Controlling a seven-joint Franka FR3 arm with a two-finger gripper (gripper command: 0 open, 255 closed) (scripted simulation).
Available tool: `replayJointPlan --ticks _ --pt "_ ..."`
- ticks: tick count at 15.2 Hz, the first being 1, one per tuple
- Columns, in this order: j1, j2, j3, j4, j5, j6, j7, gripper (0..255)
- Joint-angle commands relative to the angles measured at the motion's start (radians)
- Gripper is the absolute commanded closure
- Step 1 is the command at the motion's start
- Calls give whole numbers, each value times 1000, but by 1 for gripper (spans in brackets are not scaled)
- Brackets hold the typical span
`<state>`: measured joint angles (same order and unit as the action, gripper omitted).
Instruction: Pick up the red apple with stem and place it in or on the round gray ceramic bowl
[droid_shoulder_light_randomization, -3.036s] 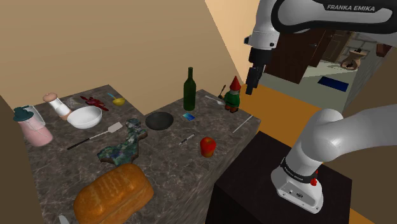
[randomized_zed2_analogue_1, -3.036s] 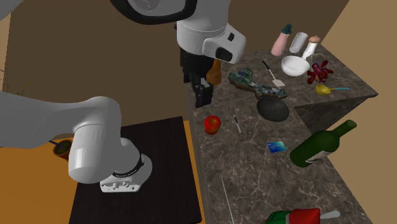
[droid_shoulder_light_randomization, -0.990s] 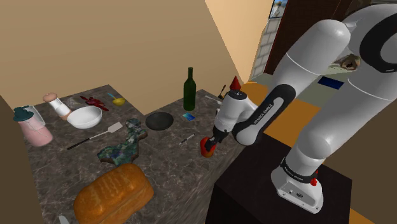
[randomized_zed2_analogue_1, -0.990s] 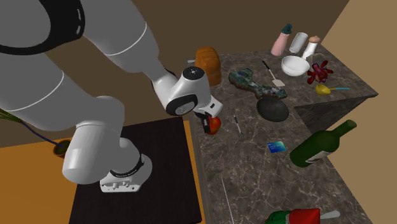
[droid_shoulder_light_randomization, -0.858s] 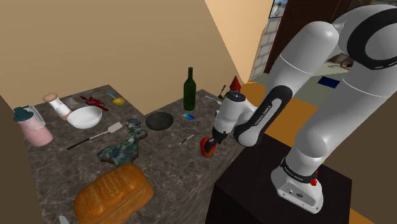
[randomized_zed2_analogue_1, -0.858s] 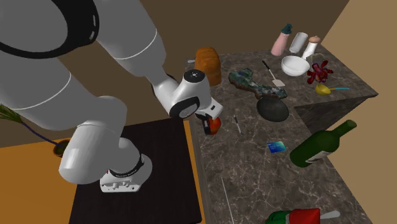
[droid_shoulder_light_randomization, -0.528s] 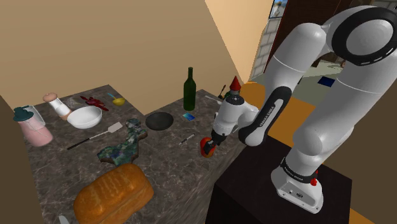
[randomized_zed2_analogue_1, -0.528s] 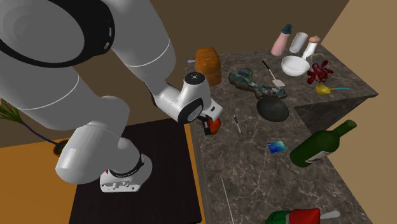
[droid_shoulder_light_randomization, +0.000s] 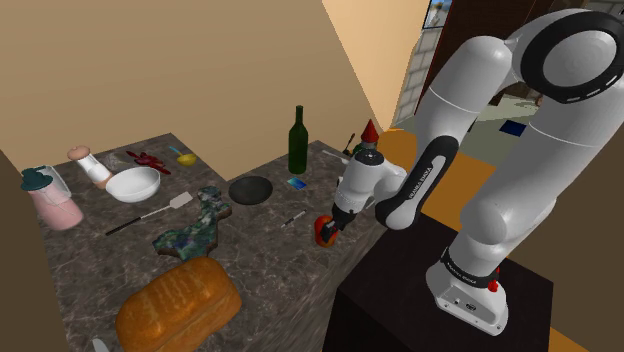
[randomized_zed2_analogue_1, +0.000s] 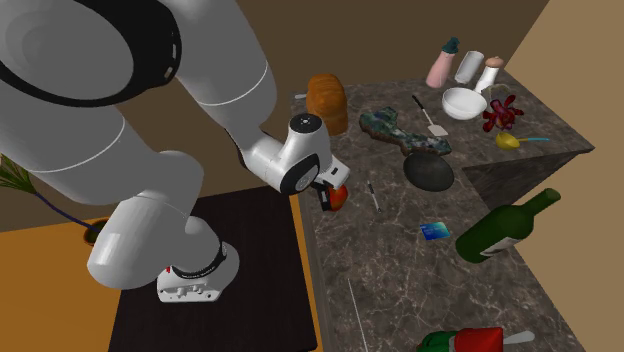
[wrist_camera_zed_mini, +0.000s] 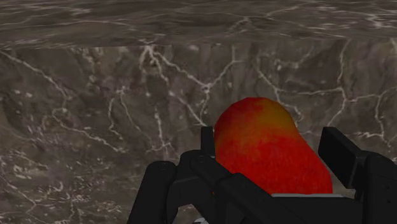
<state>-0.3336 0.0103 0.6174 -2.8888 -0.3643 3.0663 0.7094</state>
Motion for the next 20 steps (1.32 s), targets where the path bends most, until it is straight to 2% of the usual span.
replayJointPlan --ticks 1,6,7,8,9,10,12,14,20 --pt "0 1 -1 0 -1 0 1 255" --pt "0 0 0 -1 2 -1 -1 255" --pt "6 -31 39 -11 179 -12 -130 255" --pt "27 -60 55 -16 322 -30 -233 255" --pt "71 -86 36 -18 414 -50 -299 255" --pt "112 -110 10 -18 475 -72 -342 255" --pt "175 -156 -33 -18 548 -116 -394 255" --pt "212 -200 -60 -17 594 -160 -427 255" --pt "270 -325 -109 -6 658 -294 -473 255"
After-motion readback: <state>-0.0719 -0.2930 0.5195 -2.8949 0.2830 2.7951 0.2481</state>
